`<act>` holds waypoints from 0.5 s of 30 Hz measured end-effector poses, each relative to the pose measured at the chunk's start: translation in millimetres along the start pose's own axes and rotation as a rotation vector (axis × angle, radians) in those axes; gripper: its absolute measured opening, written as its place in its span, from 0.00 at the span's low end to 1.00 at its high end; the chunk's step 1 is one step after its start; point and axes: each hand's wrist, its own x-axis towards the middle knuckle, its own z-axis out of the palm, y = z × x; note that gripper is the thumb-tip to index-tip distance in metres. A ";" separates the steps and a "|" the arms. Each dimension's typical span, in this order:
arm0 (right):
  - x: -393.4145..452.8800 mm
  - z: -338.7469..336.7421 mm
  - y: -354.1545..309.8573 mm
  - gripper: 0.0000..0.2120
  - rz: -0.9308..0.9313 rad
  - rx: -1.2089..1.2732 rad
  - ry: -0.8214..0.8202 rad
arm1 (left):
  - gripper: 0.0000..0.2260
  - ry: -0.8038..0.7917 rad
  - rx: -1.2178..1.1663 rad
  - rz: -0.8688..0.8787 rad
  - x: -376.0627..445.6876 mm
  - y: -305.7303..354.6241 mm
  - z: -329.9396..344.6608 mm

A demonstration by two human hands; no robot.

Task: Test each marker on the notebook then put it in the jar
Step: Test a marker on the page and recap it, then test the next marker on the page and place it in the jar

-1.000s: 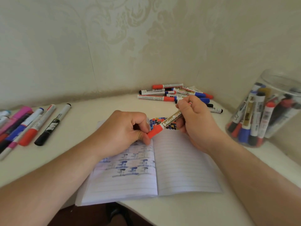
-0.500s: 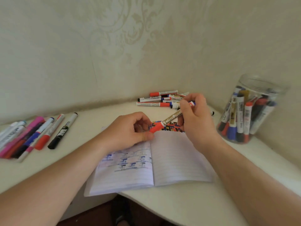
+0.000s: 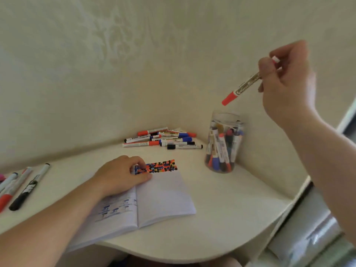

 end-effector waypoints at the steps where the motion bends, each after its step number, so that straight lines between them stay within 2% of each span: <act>1: 3.5 -0.1 6.4 0.09 -0.002 -0.048 -0.031 | 0.17 0.028 0.042 -0.013 -2.4 4.9 3.6; 6: 3.8 12.4 24.0 0.14 -0.027 -0.231 -0.306 | 0.09 0.109 0.019 0.002 -10.9 11.9 10.9; 10: 4.0 19.2 20.1 0.09 -0.040 -0.360 -0.477 | 0.16 0.101 0.018 0.024 -10.2 6.6 12.7; 15: -4.8 25.8 30.4 0.08 0.011 -0.517 -0.670 | 0.16 0.110 0.030 0.025 -9.5 9.4 13.0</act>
